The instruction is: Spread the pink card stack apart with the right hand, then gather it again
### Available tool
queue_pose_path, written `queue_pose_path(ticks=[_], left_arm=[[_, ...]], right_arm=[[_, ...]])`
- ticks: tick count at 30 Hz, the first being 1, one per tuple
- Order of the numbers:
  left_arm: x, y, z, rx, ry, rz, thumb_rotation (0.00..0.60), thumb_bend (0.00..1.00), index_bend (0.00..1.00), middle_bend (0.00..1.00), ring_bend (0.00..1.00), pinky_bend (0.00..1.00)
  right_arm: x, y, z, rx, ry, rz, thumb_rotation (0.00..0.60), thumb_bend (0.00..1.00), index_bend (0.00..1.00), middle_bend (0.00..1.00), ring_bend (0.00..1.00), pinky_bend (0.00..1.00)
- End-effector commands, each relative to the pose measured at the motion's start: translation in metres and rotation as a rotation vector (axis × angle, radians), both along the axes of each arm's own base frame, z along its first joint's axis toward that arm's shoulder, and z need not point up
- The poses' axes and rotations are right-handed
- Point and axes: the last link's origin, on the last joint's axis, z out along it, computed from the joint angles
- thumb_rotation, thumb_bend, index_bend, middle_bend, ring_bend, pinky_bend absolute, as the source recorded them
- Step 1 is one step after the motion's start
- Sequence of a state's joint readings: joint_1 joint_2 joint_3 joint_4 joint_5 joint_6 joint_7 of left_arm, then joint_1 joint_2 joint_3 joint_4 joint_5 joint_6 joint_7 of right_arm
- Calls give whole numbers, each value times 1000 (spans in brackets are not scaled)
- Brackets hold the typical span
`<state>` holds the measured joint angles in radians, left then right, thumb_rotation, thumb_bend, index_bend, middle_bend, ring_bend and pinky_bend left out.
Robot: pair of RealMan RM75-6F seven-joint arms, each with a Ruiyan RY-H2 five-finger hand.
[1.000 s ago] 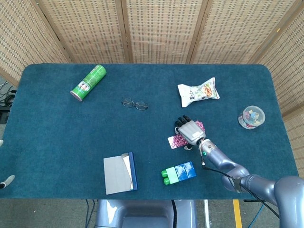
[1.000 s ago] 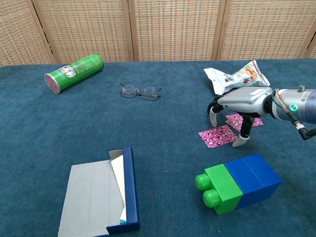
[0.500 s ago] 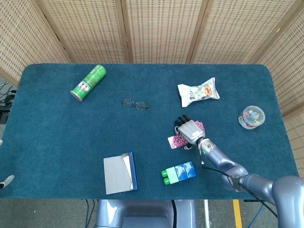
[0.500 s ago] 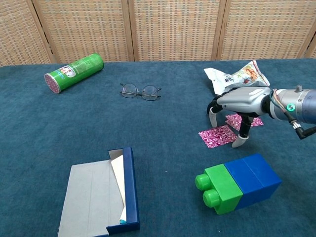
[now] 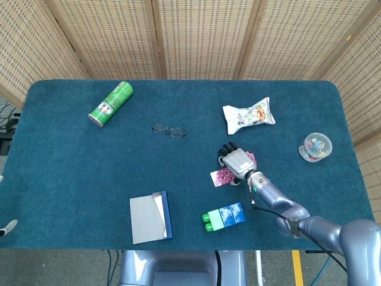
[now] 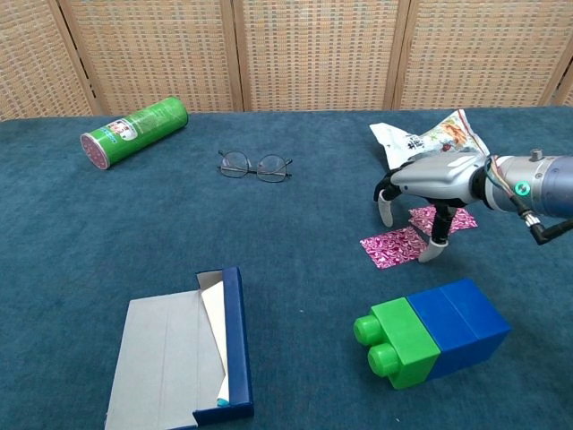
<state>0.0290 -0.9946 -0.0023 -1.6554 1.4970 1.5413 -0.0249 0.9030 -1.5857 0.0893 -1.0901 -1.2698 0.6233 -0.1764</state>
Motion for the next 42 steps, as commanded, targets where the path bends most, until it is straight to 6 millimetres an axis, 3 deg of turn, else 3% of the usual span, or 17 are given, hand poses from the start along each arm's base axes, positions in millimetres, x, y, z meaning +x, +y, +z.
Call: queue_pose_path(ticks=[1,35,42], left_arm=[[0,0,-1,-3,0,1,600,120,0,0,0,0],[1,0,-2,-9,1,3,600,120,0,0,0,0],[0,0,-2,-9,1,4,600,121,0,0,0,0]], right_arm=[[0,0,0,1,1,-2,600,156,366,157,0,0],[-11,8,-2,4,-6,-23,600,158,385,166,0,0],[-12,7,-2,-1,-13,-25,600,229,447,195,0,0]])
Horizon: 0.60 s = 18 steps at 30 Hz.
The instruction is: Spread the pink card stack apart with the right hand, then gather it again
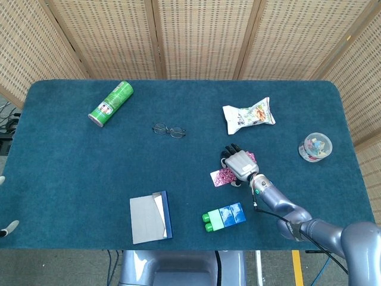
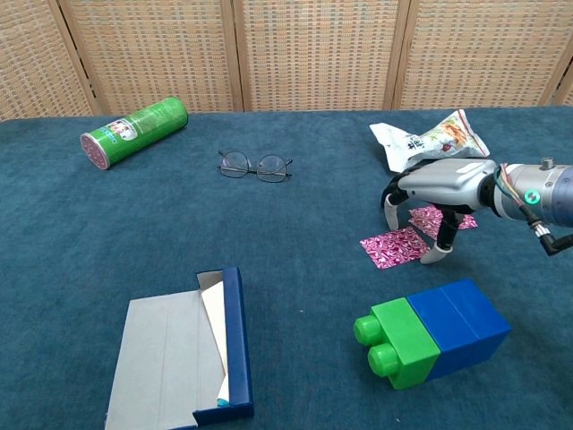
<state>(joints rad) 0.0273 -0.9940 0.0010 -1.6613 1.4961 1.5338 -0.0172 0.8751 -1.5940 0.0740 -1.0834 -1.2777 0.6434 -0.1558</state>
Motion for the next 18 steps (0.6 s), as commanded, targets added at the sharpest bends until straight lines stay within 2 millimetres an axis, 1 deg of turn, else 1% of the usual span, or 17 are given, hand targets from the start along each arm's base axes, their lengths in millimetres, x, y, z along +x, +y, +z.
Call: queue_pose_path(ticks=[1,4,18], left_arm=[[0,0,0,1,0,0,600,120,0,0,0,0],[0,0,0,1,-1,1,600,120,0,0,0,0],[-1,-1,1,3,-4,0,600,119,0,0,0,0]], right_arm=[[0,0,0,-2,-2,1,600,239,453,198,0,0],[0,0,0,-3,-4,1,600,260,474,212,0,0],[2,-1,3,-14,-24,5,600,260,497,233,0,0]])
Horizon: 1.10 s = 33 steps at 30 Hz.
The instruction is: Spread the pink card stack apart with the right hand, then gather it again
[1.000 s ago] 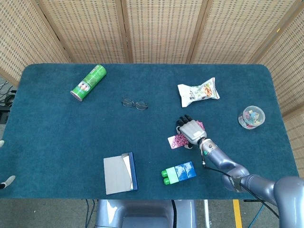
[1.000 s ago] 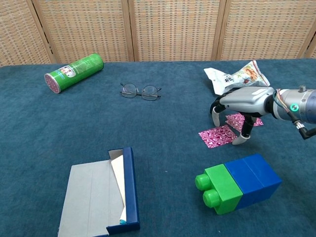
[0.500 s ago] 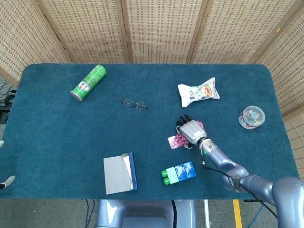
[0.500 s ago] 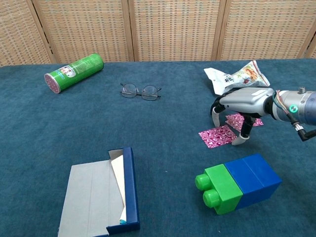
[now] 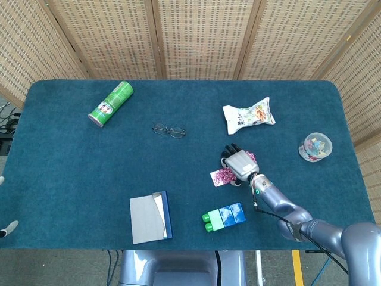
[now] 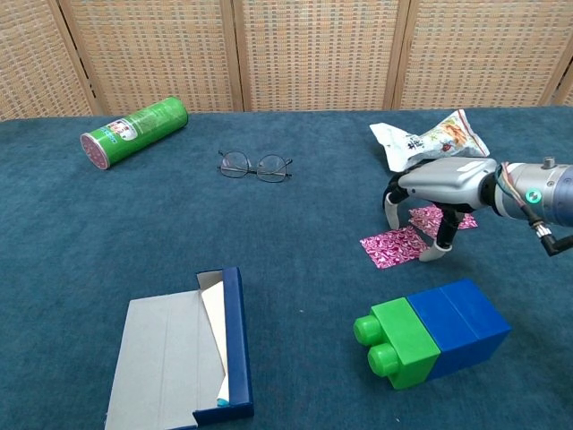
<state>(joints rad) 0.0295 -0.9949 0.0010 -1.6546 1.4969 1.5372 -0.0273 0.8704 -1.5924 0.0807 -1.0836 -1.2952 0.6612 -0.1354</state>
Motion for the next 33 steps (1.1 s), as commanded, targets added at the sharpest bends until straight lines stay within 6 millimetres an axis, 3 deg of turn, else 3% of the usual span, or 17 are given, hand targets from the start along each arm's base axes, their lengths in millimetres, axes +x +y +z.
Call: queue_pose_path(ticks=[1,23,33], left_arm=[[0,0,0,-1,0,-1,600,120,0,0,0,0],[0,0,0,-2,-2,-2,600,120,0,0,0,0],[-1,-2,1,6,-2,10,600,120,0,0,0,0]], right_arm=[[0,0,1,-2,-2,-1,600,260,497,233,0,0],[2,-17,34,-63,10,11,600,260,497,232,0,0],[-20,-31,47,-89,66,-17,600,260,497,226,0,0]])
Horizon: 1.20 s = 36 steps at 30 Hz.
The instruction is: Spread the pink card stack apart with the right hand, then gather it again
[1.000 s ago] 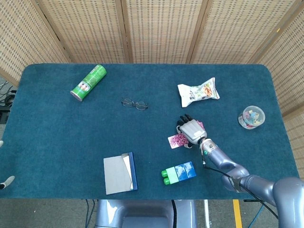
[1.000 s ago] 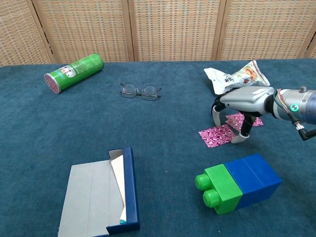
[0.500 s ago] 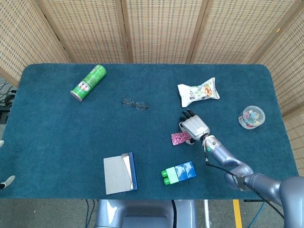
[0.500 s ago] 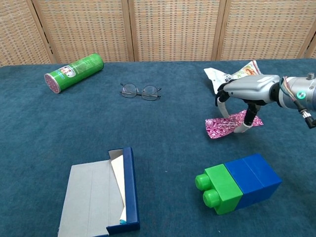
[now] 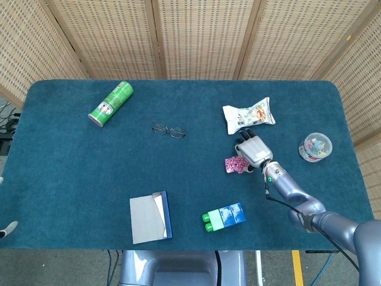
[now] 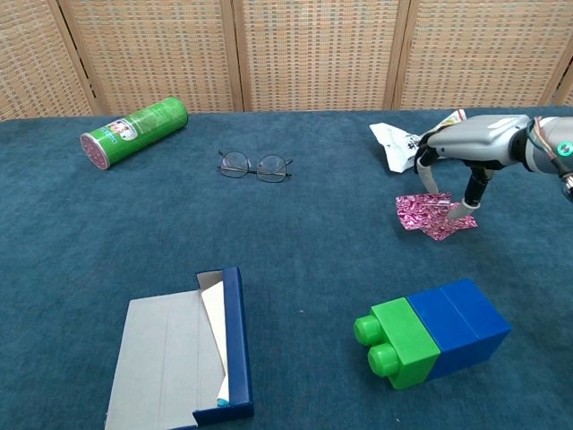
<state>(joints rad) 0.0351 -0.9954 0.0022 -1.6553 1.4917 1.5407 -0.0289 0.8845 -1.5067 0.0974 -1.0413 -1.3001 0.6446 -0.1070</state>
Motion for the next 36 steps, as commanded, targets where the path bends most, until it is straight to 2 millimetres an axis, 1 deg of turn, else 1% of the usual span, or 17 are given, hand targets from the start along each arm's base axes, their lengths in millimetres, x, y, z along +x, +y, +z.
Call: queue_pose_path(ticks=[1,8,15,19,23,30,33,36], left_arm=[[0,-1,0,1,1,2,600,120,0,0,0,0],[1,-1,0,3,2,-1,600,120,0,0,0,0],[3,-2,1,6,4,-3,600,120,0,0,0,0],[3,-2,1,7,5,-2,600,119,0,0,0,0],[3,-2,2,7,6,-2,600,120,0,0,0,0],[4,-2,2,4,5,-1,600,120,0,0,0,0],[4,-2,2,5,5,-1,600,121,0,0,0,0],[3,-1,2,5,5,-1,600,120,0,0,0,0]], right_arm=[[-8,-2,2,1,15,-12,600,260,497,223,0,0],[-24,-3,7,-1,26,-31,600,260,491,209,0,0],[-31,-5,10,-7,22,-43,600,223,418,187,0,0],[-32,-7,10,-10,13,-47,600,208,378,177,0,0],[-32,-8,11,-12,12,-46,600,208,358,169,0,0],[-31,-8,12,-15,6,-43,600,195,276,147,0,0],[-29,-9,18,-32,-12,-41,600,196,261,142,0,0],[-27,-8,29,-67,-55,-39,600,201,260,142,0,0]])
